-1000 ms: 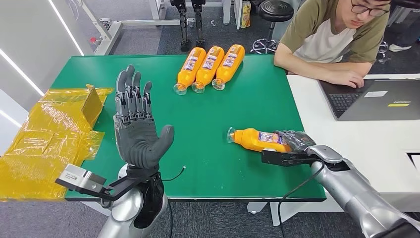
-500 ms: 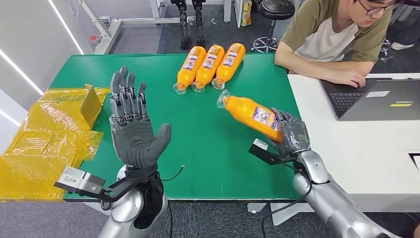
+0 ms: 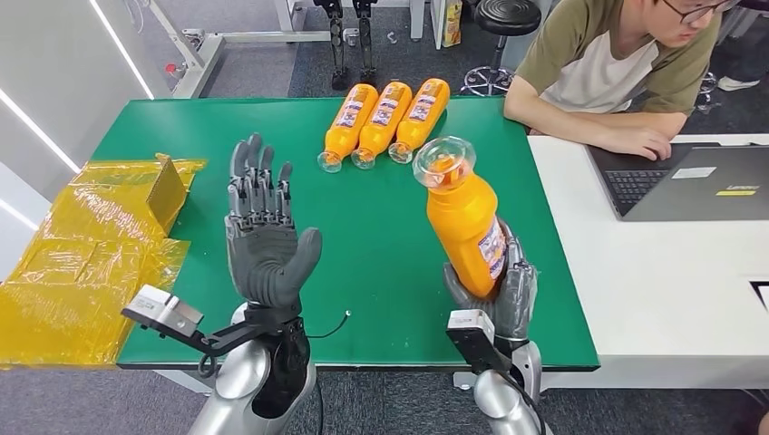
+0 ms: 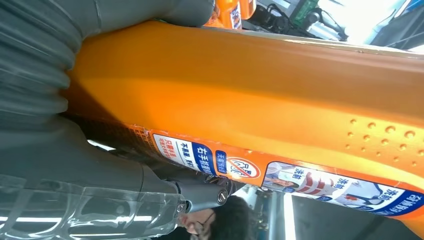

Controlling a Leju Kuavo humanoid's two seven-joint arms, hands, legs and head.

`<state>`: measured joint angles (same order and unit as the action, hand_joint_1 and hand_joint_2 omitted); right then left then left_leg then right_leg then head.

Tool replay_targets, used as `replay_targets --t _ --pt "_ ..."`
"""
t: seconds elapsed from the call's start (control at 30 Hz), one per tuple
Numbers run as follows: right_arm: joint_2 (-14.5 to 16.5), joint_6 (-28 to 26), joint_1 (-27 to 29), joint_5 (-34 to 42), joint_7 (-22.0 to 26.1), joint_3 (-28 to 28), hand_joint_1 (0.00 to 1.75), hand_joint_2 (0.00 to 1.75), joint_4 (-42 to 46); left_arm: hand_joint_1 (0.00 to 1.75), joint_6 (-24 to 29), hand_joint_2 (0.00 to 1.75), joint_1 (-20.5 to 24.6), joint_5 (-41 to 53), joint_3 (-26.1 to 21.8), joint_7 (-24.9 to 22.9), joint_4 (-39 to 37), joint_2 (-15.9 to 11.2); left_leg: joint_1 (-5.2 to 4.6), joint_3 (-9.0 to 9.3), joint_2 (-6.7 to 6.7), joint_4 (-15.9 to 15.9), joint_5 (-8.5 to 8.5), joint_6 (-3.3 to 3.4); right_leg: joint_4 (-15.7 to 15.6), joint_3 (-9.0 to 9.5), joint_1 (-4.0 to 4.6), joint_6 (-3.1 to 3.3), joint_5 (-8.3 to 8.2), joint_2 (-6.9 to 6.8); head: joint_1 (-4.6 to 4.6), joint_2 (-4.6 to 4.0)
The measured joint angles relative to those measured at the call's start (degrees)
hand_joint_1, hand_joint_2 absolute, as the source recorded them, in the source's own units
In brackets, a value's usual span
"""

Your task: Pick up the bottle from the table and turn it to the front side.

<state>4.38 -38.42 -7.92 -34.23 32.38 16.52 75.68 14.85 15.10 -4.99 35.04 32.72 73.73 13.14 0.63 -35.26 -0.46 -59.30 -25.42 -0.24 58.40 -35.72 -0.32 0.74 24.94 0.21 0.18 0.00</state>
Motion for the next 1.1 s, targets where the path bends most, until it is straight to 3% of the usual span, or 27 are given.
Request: replay_targets --t 0.2,0.33,0.6,1.1 --pt "0.17 0.10 1.27 -4.52 -11.46 5.13 1.75 1.75 3.61 0.00 -5.13 1.75 1.29 1.04 0.39 -3.11 -1.34 0.08 -0.02 0.02 0.09 -0.03 0.00 0.00 -0.01 0.00 -0.02 -0.01 -0.02 0.04 -0.01 0.00" --pt "-1.09 1.32 1.14 -7.00 -15.97 9.32 1.75 1.75 4.77 0.00 -7.72 1.75 2.23 1.14 0.74 -3.24 -2.16 0.02 -0.01 0.02 0.09 -0.03 0.00 0.00 0.00 0.00 -0.03 0.00 -0.03 0.04 -0.01 0.00" --pt "-3.63 6.91 -0.56 -12.50 -19.48 14.56 1.75 1.75 6.61 0.00 -12.49 1.75 3.35 2.81 1.84 -4.24 -3.94 -0.03 0.00 0.02 0.11 -0.03 0.00 0.00 0.01 -0.03 -0.02 0.00 -0.02 0.08 -0.01 0.00" --pt "-5.10 18.80 -0.81 -22.03 -23.02 15.57 1.75 1.75 12.02 0.00 -17.34 1.75 2.37 7.54 0.58 -7.36 -3.62 0.50 0.00 0.00 0.11 -0.03 0.00 0.00 0.01 -0.03 -0.02 0.00 -0.02 0.08 -0.01 0.00"
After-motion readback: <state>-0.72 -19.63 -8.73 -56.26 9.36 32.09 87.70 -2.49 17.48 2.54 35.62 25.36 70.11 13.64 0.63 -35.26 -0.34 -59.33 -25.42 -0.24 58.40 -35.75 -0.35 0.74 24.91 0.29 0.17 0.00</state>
